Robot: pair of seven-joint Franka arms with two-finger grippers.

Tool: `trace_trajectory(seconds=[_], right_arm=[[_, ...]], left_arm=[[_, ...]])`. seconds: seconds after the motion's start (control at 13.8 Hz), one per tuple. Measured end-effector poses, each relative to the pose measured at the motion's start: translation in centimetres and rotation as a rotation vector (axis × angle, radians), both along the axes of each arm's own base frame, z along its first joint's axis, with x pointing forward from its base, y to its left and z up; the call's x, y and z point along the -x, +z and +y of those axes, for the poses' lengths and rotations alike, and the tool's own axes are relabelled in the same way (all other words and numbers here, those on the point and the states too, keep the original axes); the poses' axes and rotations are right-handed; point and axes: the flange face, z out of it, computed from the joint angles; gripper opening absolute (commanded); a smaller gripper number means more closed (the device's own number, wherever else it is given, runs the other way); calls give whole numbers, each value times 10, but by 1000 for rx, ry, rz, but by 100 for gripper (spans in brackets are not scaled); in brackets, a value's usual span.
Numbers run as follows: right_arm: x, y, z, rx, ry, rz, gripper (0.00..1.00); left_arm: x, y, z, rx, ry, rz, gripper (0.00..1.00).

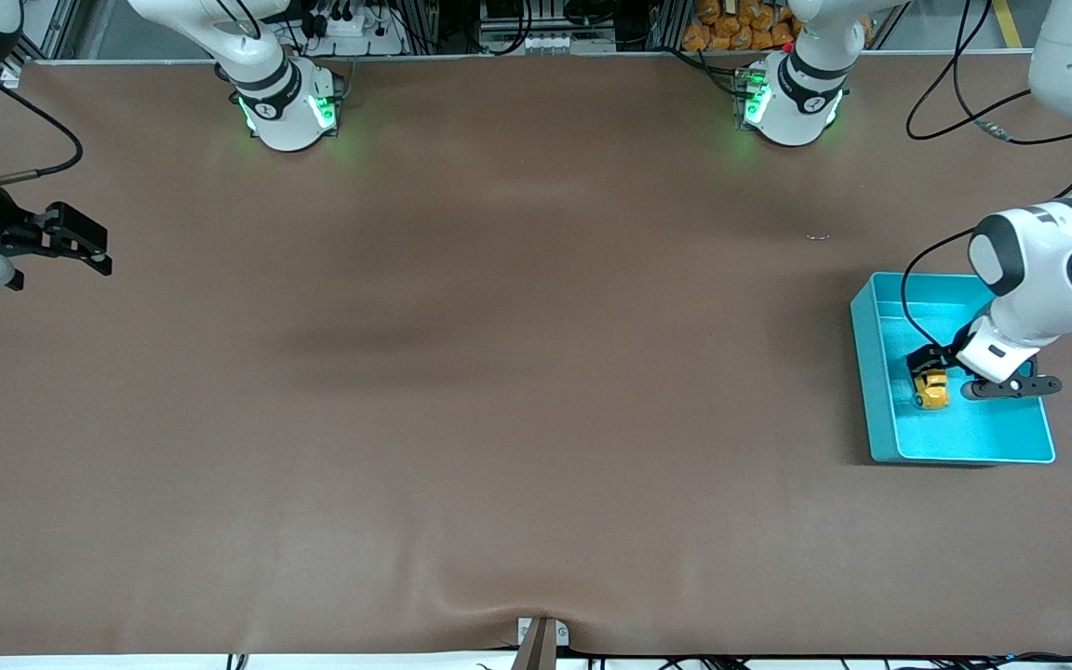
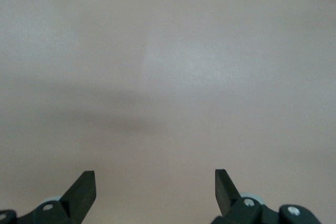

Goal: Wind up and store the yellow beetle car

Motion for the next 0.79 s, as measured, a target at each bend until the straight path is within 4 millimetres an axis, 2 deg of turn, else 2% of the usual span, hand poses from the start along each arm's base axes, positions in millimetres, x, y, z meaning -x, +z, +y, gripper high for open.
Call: trace_trajectory(seconds=[0.29, 0.58, 0.79], right_arm=[[0, 0, 0, 0, 0, 0, 100], [0, 0, 0, 0, 0, 0, 100], [0, 0, 0, 0, 0, 0, 100]], left_arm=[[-1, 69, -6, -16, -6, -15, 100], [-2, 142, -42, -26, -60, -23, 100], [-1, 200, -67, -27, -87, 68, 100]])
